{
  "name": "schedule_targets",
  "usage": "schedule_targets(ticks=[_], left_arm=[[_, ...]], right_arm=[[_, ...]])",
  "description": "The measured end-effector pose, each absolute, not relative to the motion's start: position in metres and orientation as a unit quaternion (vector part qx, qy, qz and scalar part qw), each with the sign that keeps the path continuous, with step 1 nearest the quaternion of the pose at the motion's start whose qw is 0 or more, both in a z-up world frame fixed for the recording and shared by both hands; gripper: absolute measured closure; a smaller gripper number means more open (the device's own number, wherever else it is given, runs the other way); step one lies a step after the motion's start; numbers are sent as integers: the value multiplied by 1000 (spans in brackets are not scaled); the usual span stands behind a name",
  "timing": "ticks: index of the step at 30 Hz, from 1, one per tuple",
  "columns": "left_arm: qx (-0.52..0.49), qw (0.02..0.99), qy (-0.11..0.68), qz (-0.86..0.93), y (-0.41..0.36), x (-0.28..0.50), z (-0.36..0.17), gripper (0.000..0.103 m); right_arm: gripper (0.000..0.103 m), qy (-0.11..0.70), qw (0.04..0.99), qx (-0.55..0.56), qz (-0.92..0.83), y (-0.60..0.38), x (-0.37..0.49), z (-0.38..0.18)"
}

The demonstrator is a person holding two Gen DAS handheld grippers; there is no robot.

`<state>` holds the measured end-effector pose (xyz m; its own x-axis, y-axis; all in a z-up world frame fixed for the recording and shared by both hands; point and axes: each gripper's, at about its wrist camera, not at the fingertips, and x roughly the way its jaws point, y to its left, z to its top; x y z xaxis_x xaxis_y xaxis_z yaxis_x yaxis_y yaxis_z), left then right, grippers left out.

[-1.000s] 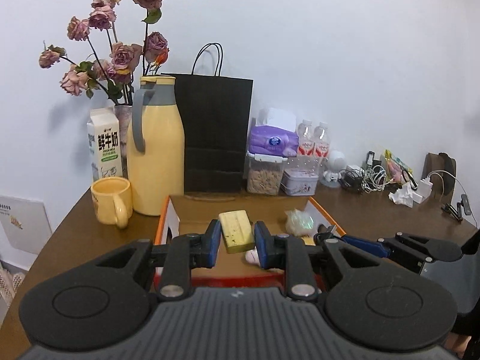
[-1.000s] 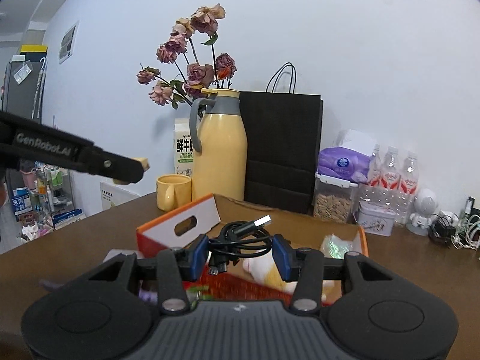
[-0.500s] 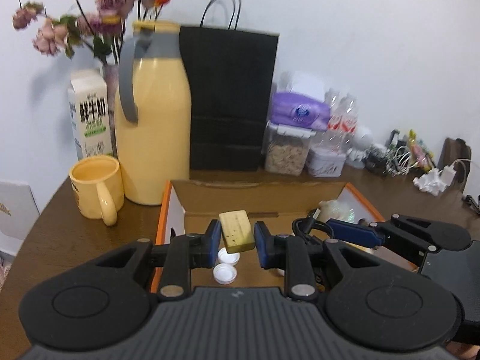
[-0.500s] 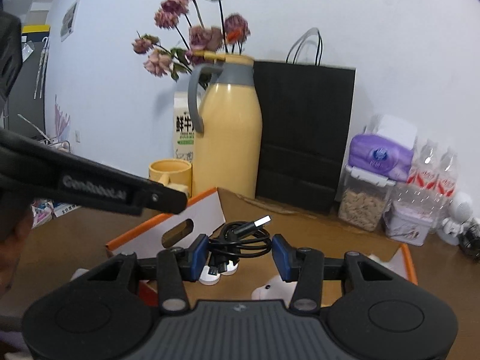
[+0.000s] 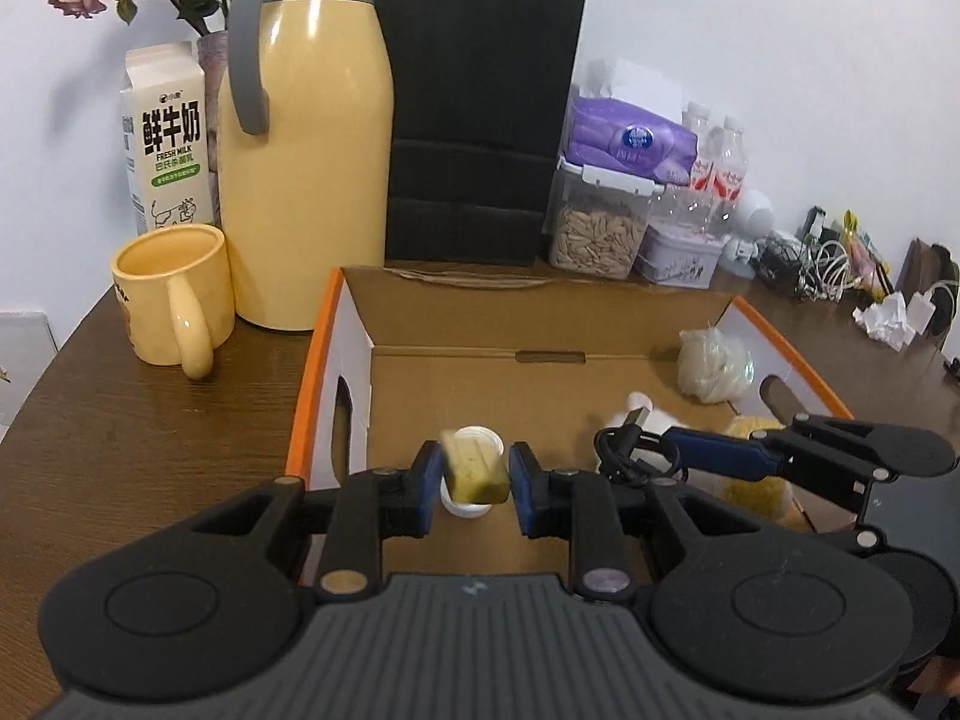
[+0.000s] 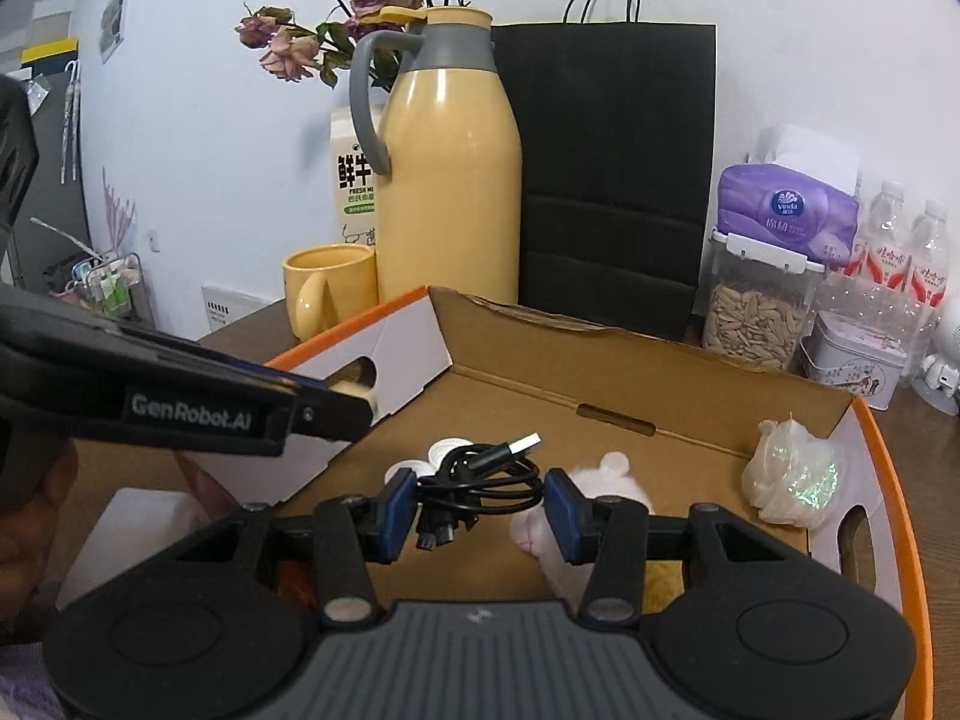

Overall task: Organize objects
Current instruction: 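Place the soap bar and cable into the box and open both tools, then withdraw both tools from the box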

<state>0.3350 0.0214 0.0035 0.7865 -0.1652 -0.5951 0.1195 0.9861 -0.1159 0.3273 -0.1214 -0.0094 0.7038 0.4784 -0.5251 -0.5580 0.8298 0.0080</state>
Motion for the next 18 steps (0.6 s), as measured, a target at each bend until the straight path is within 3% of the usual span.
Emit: schedule_targets(ticks=[3,4,5,8,9,10,11,18], left_arm=[[-32,947,312,-70,20,332,5,77],[-32,948,309,-67,21,331,7,72],[-35,950,304,-66,22,329,8,58],[-34,957,283,-60,22,324,14,28],[-31,959,277,-59,22,323,16,25],[-30,960,273,-60,21,321,17,15],[-31,961,270,-61,21,321,18,0],[-31,966,251,-54,20,317,23,0]], right_arm=[[57,264,920,-75,279,-123,326,-9],[58,264,921,-75,278,-123,326,-9],[58,262,922,-74,277,-124,325,-8],[32,257,925,-71,272,-126,324,-5],[16,255,926,-72,268,-126,324,-4],[0,253,928,-73,264,-127,324,-4],[0,252,929,-72,261,-127,324,-3],[0,254,934,-65,245,-131,329,-1]])
